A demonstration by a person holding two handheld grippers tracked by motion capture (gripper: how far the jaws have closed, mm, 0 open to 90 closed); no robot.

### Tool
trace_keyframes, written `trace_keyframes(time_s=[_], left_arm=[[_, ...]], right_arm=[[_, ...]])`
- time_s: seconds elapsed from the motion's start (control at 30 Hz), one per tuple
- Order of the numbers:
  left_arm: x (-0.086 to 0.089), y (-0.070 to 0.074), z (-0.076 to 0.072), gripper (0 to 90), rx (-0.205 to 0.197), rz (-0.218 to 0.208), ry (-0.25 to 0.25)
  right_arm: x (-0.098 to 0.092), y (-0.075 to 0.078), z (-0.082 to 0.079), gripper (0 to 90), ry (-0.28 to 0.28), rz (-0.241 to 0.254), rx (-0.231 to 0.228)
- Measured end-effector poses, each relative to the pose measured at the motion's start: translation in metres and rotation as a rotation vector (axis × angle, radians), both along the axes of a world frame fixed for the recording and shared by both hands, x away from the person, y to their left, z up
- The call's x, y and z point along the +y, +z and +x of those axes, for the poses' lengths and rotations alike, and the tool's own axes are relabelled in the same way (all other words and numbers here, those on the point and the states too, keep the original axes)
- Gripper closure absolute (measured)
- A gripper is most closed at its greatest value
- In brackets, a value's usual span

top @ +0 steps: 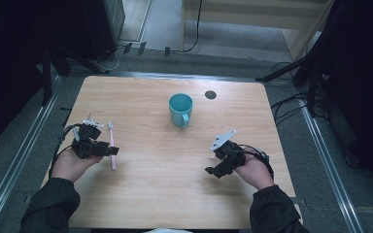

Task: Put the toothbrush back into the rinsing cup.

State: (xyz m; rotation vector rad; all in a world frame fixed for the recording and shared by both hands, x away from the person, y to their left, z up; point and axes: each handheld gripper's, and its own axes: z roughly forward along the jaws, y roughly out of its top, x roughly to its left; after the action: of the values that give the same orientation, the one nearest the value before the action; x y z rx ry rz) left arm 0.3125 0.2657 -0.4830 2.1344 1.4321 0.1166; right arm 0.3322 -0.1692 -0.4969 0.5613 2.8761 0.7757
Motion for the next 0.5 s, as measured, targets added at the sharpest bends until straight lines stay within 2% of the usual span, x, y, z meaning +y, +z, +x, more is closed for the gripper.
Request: trace_keyframes(time_s=[0.2, 0.5], left_arm=[[-0.0018, -0.0013, 0.0017, 43.5, 0.011, 0.008, 0.004], [0.0041, -0.0019, 0.0010, 44.4, 0.019, 0.018, 0.029]], right_arm=[[-0.0007, -0.0023, 0.0001, 20.9, 0.004, -0.029, -0.007], [-0.0008, 0.0000, -0.0010, 20.7, 0.022, -0.019, -0.024]])
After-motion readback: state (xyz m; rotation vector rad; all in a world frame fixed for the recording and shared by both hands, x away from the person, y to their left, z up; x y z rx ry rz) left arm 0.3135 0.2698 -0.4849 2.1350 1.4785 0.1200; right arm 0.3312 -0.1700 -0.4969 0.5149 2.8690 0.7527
